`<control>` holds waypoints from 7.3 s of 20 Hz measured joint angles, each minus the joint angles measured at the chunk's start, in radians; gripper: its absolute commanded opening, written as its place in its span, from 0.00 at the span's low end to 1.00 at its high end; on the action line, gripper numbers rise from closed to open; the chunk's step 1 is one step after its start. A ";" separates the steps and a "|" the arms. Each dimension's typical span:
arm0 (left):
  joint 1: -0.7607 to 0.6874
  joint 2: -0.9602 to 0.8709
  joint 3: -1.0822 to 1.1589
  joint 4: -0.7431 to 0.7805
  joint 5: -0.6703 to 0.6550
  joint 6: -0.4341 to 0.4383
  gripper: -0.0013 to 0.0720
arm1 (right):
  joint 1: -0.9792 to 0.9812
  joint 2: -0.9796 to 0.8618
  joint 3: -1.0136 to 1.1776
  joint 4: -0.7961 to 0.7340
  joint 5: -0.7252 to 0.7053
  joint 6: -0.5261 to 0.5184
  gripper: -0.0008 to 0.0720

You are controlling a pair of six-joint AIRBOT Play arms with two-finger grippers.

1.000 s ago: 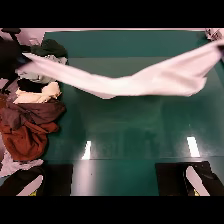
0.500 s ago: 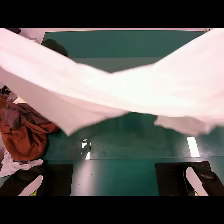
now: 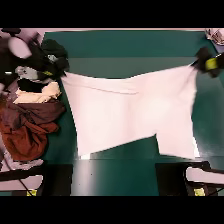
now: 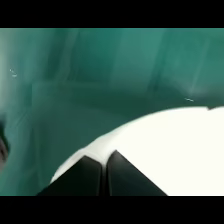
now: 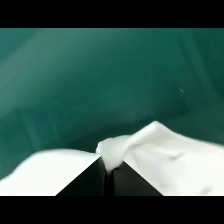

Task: Fold the shirts.

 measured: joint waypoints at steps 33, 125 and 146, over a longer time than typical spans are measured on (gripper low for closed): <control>-0.018 -0.162 -0.047 0.018 0.145 0.106 0.98 | -0.058 -0.499 0.454 -0.093 -0.017 -0.290 0.72; 0.005 0.383 -0.772 -0.245 -0.151 0.542 0.98 | -0.257 0.287 -0.629 -0.272 0.285 -0.341 0.97; 0.004 0.257 -0.963 -0.486 0.034 0.793 0.05 | -0.315 0.266 -0.633 -0.279 0.303 -0.391 0.97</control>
